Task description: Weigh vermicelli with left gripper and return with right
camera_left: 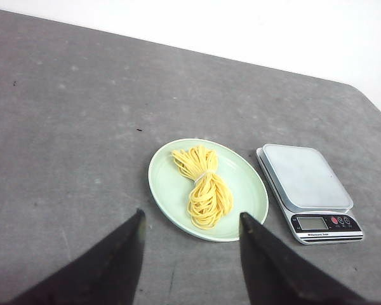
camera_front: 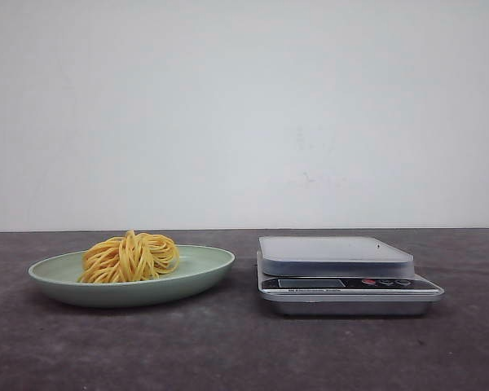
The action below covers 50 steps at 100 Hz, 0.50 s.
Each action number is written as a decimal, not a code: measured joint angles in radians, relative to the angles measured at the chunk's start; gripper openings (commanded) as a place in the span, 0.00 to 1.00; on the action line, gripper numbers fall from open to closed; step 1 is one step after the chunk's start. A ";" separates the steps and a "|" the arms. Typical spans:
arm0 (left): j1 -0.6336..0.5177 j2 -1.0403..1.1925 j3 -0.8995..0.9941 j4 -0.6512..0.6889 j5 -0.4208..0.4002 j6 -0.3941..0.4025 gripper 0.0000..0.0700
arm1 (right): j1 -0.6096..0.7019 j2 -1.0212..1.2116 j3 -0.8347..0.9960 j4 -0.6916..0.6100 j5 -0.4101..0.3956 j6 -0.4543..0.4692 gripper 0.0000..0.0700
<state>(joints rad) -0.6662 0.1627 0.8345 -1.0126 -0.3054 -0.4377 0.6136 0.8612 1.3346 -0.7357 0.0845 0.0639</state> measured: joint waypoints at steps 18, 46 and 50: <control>0.000 0.000 0.000 0.003 -0.010 0.003 0.39 | 0.000 -0.274 0.002 -0.191 0.101 -0.011 0.58; 0.000 0.000 0.000 0.061 -0.014 0.018 0.39 | -0.020 -0.539 -0.010 -0.430 0.155 -0.005 0.59; 0.000 0.000 0.000 0.066 -0.014 0.020 0.39 | -0.027 -0.562 -0.025 -0.439 0.154 -0.002 0.59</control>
<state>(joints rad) -0.6662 0.1627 0.8345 -0.9470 -0.3191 -0.4179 0.5861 0.2989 1.3098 -1.1748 0.2386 0.0624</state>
